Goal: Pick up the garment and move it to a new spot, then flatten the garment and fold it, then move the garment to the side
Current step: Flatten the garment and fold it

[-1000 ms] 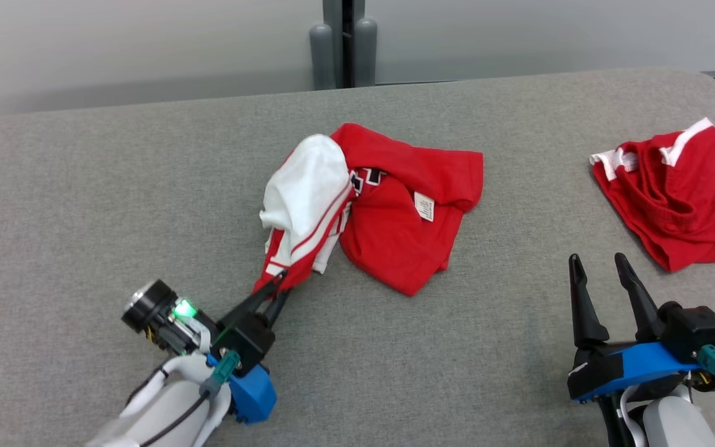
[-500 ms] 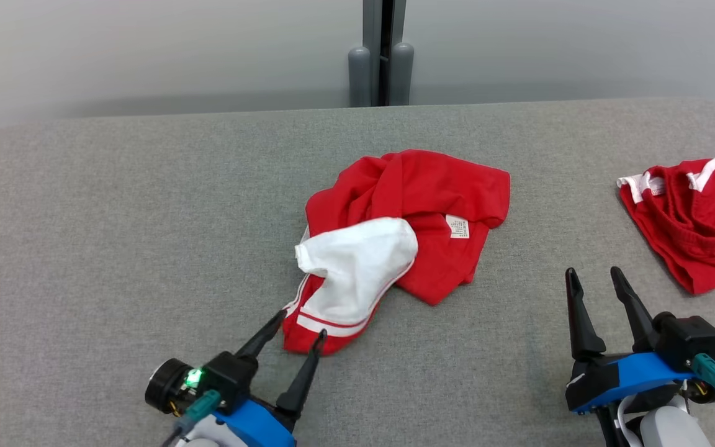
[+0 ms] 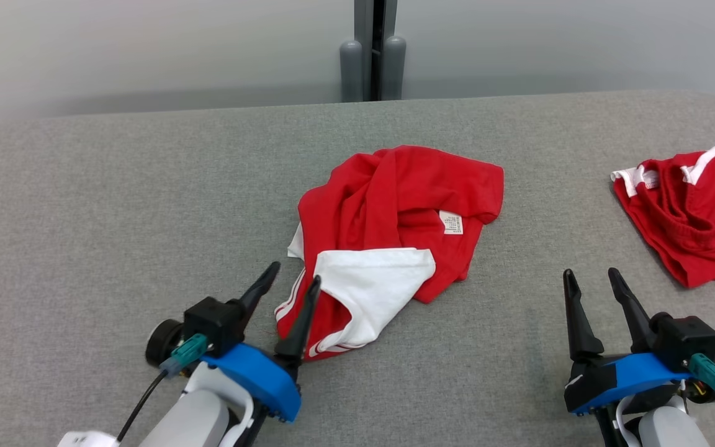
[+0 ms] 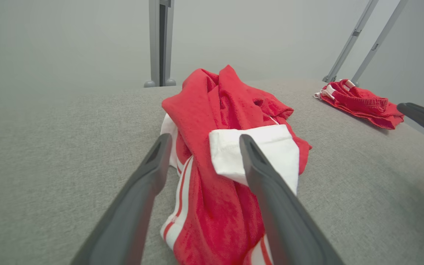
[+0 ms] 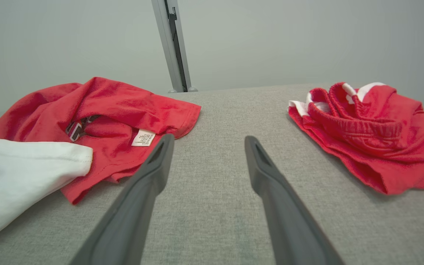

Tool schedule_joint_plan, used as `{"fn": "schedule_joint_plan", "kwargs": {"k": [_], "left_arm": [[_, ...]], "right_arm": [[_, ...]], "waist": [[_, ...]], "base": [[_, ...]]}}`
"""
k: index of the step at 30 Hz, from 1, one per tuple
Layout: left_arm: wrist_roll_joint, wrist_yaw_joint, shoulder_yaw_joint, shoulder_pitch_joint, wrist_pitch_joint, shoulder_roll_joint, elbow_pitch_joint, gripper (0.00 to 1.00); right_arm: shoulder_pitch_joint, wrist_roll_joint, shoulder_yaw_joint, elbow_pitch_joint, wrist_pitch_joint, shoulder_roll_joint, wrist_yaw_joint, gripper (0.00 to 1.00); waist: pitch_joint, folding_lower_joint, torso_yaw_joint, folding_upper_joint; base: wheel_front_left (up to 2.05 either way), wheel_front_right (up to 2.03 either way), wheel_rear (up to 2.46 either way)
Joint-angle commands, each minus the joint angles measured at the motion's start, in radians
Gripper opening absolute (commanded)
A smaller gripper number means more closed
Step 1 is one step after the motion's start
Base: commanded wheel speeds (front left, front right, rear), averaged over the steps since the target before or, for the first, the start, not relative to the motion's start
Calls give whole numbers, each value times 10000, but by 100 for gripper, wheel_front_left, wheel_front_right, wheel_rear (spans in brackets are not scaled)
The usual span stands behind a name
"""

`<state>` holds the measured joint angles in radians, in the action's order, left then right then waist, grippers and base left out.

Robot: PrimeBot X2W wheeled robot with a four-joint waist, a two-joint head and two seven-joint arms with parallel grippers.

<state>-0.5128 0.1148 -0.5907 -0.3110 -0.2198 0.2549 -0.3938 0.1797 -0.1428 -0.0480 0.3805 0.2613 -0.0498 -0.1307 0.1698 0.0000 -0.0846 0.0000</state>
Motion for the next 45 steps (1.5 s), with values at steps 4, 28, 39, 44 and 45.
{"fn": "schedule_joint_plan", "kwargs": {"k": [4, 28, 39, 44, 45], "left_arm": [[-248, 94, -246, -737, 253, -474, -877, 100], [997, -84, -1129, -2123, -464, -873, -2829, 0], [2467, 28, -2345, -645, -464, -527, -316, 0], [2151, 122, -2932, -204, -463, -746, -180, 100], [2077, 125, -3034, -178, -465, -780, -164, 100]], "right_arm": [[161, 100, 8, 62, 54, -15, -1, 100], [212, -97, 165, 191, 53, -15, -1, 100], [-8, -23, 122, 316, 54, -13, -1, 100], [1, 1, 71, 367, 53, -15, -1, 100], [-1, 8, 61, 374, 53, -15, -1, 100]], "waist": [[116, 0, -124, 0], [226, 0, -478, 0], [-50, 0, -335, 0], [-120, 0, -284, 0], [-134, 0, -272, 0]], "base": [[0, 0, 0], [0, 0, 0], [0, 0, 0], [0, 0, 0], [0, 0, 0]]}}
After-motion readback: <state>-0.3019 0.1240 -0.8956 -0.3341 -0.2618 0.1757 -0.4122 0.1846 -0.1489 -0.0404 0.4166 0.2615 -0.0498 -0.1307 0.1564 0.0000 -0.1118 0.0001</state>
